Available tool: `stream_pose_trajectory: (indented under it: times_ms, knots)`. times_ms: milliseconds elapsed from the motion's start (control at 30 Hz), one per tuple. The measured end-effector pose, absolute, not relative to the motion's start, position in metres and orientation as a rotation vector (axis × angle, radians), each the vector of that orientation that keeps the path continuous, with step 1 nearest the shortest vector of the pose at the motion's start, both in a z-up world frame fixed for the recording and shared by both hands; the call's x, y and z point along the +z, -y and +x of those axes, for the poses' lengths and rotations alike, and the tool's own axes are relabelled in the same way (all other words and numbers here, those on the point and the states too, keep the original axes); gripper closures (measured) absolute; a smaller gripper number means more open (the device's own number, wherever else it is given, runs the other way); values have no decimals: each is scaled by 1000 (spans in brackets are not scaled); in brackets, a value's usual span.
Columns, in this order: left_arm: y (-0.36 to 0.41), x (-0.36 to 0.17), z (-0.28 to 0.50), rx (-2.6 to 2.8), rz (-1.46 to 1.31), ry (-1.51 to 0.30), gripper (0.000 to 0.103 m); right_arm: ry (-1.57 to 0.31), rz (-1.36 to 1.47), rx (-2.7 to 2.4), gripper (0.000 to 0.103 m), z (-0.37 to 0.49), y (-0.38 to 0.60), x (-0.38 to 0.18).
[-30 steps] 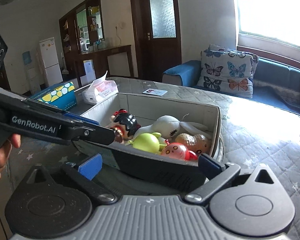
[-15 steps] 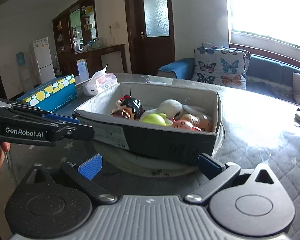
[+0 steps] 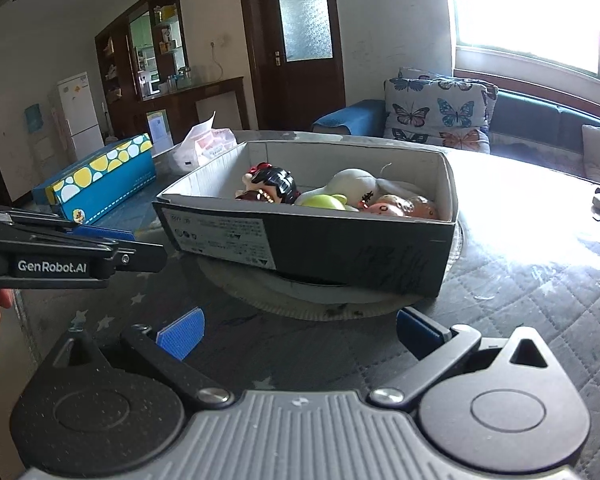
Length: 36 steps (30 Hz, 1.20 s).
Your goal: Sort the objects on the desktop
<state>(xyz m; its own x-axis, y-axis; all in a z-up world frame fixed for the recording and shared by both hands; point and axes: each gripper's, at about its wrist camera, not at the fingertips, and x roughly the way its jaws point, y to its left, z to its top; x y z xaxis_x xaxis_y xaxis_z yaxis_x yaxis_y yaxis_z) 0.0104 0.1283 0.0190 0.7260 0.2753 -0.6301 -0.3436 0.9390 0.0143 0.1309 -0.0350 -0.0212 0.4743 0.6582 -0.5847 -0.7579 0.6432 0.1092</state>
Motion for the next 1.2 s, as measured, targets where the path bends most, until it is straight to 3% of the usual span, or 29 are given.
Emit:
stream_pose_trajectory:
  times_ms: [1200]
  knots:
    - [-120, -2, 21, 472, -29, -721, 65, -702, -149, 817, 0, 139, 28, -36]
